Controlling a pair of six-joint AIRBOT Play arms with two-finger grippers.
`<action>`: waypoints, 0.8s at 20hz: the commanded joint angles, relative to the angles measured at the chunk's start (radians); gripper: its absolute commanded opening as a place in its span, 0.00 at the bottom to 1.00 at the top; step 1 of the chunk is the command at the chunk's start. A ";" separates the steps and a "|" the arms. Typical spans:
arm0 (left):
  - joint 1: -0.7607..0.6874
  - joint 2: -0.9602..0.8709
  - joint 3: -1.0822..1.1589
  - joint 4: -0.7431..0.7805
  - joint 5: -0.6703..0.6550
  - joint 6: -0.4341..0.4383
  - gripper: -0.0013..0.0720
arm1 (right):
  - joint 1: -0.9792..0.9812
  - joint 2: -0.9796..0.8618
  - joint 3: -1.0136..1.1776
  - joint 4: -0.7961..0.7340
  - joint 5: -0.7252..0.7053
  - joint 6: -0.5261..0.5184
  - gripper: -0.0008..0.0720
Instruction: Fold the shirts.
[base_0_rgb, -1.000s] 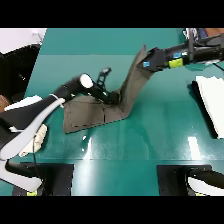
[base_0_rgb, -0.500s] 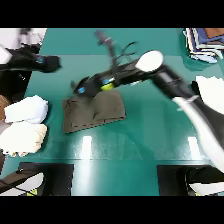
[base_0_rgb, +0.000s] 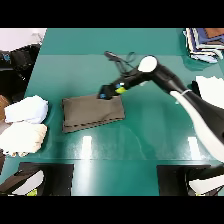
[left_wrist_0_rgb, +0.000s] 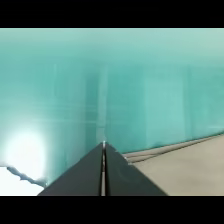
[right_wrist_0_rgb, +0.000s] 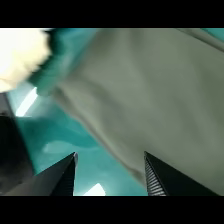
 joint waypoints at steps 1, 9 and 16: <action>0.005 0.004 0.000 -0.005 -0.022 0.001 0.06 | -0.180 0.100 -0.235 -0.064 -0.050 0.064 0.67; 0.005 0.002 0.000 -0.080 -0.015 0.002 0.06 | -0.216 -0.100 -0.295 0.147 -0.080 0.069 0.84; 0.005 0.002 0.000 -0.088 -0.037 0.002 0.06 | -0.034 -0.324 -0.005 0.245 -0.038 0.069 0.51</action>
